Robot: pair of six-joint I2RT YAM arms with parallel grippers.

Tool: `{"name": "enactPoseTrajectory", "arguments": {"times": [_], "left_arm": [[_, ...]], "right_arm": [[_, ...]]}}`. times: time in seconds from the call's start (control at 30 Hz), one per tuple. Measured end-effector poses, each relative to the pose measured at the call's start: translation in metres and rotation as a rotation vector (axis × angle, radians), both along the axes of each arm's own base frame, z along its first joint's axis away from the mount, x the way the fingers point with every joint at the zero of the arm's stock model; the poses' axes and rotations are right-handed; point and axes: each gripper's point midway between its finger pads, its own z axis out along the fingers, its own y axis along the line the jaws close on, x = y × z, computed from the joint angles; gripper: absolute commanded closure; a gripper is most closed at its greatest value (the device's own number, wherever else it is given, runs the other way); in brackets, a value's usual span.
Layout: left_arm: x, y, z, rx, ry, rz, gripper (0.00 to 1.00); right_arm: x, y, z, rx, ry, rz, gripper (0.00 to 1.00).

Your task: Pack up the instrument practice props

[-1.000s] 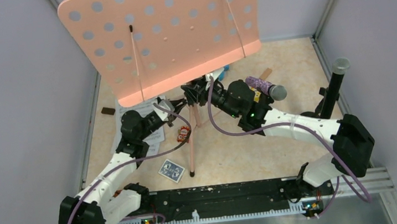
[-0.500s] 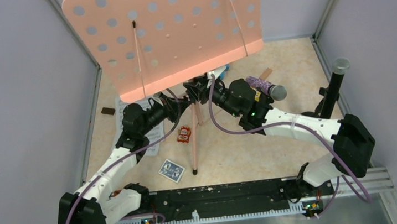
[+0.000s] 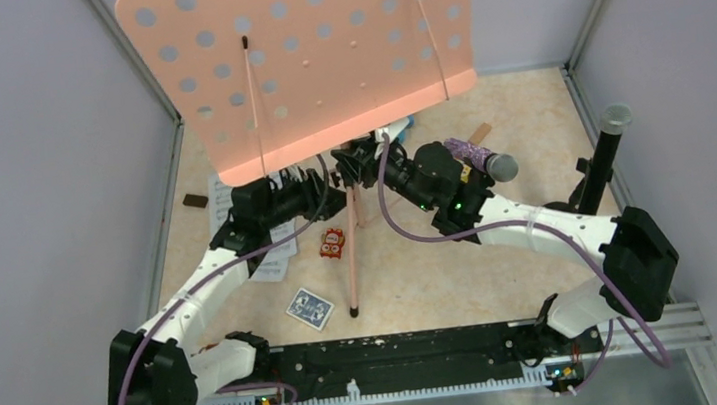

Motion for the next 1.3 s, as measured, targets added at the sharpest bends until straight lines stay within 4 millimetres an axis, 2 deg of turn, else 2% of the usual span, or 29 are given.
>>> {"name": "enactPoseTrajectory", "arguments": {"times": [0.1, 0.2, 0.23, 0.37, 0.57, 0.63, 0.77, 0.9, 1.0, 1.1, 1.3], "left_arm": [[-0.001, 0.007, -0.017, 0.059, 0.033, 0.008, 0.18], [0.001, 0.016, -0.027, 0.123, 0.019, 0.019, 0.03], [0.002, 0.018, -0.028, 0.144, 0.004, 0.014, 0.02], [0.001, 0.023, -0.024, 0.202, -0.07, -0.003, 0.01], [-0.001, 0.03, -0.003, 0.21, -0.202, 0.0, 0.04], [-0.007, 0.029, 0.005, 0.184, -0.233, -0.013, 0.06], [-0.026, 0.019, 0.032, 0.115, -0.314, -0.071, 0.09], [-0.029, 0.018, 0.053, 0.052, -0.355, -0.071, 0.13], [-0.027, 0.016, 0.055, 0.021, -0.334, -0.074, 0.17], [-0.021, 0.017, 0.05, -0.006, -0.268, -0.053, 0.22], [-0.008, 0.045, 0.031, -0.097, -0.155, 0.039, 0.23]], "right_arm": [[-0.003, 0.002, 0.0, -0.004, -0.003, 0.011, 1.0], [-0.003, 0.002, 0.0, -0.004, -0.003, 0.013, 1.0], [-0.004, 0.002, 0.0, -0.004, -0.003, 0.013, 1.0], [-0.005, 0.002, 0.001, -0.006, -0.001, 0.018, 1.0], [-0.005, 0.002, 0.001, -0.006, -0.002, 0.018, 1.0], [-0.005, 0.001, 0.001, -0.007, -0.001, 0.017, 1.0], [-0.007, 0.002, 0.001, -0.009, -0.001, 0.023, 1.0], [-0.007, 0.002, 0.001, -0.009, -0.001, 0.024, 1.0], [-0.007, 0.002, 0.001, -0.009, -0.001, 0.024, 1.0], [-0.007, 0.002, 0.001, -0.009, -0.001, 0.024, 1.0], [-0.007, 0.002, 0.001, -0.009, -0.001, 0.024, 1.0]]}}
